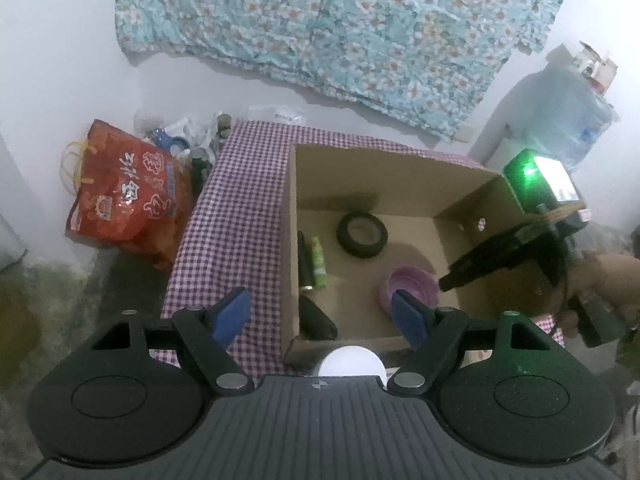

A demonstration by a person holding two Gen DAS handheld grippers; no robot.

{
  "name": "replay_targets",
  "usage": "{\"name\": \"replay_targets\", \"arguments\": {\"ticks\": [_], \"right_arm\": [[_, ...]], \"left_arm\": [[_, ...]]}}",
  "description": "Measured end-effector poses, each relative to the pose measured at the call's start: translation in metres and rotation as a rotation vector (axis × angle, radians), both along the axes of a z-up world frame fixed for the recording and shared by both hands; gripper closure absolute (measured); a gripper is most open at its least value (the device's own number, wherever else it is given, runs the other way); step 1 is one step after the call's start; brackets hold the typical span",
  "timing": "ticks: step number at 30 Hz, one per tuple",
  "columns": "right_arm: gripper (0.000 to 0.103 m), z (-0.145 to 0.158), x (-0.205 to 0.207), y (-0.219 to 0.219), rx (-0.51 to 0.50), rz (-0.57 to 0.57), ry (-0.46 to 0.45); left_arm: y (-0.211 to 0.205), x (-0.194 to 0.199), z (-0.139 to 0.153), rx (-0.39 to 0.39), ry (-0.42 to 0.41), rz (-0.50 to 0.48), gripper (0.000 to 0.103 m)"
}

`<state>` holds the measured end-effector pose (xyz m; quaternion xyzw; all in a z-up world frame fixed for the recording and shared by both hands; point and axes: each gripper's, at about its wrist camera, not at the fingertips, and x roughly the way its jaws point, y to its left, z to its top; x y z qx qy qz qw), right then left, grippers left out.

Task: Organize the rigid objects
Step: 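Move the open right gripper toward the green dropper bottle on the table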

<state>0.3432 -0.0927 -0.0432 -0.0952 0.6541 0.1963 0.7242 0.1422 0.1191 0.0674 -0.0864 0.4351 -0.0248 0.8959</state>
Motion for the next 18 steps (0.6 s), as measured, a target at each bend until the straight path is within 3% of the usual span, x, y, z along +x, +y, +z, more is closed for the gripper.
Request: {"name": "replay_targets", "arguments": {"ticks": [4, 10, 14, 18], "right_arm": [[0.085, -0.015, -0.001, 0.018, 0.025, 0.035, 0.062], [0.085, -0.003, -0.018, 0.041, 0.141, 0.101, 0.064], [0.085, 0.022, -0.026, 0.027, 0.202, 0.076, 0.020], [0.084, 0.065, -0.039, -0.019, 0.314, 0.014, -0.049]], "left_arm": [[0.001, 0.001, -0.004, -0.004, 0.012, -0.002, 0.025], [0.000, -0.001, -0.003, -0.003, 0.014, 0.010, 0.025], [-0.006, -0.010, 0.003, -0.002, -0.004, -0.013, 0.025], [-0.022, -0.023, 0.012, -0.006, -0.025, -0.075, 0.025]]}}
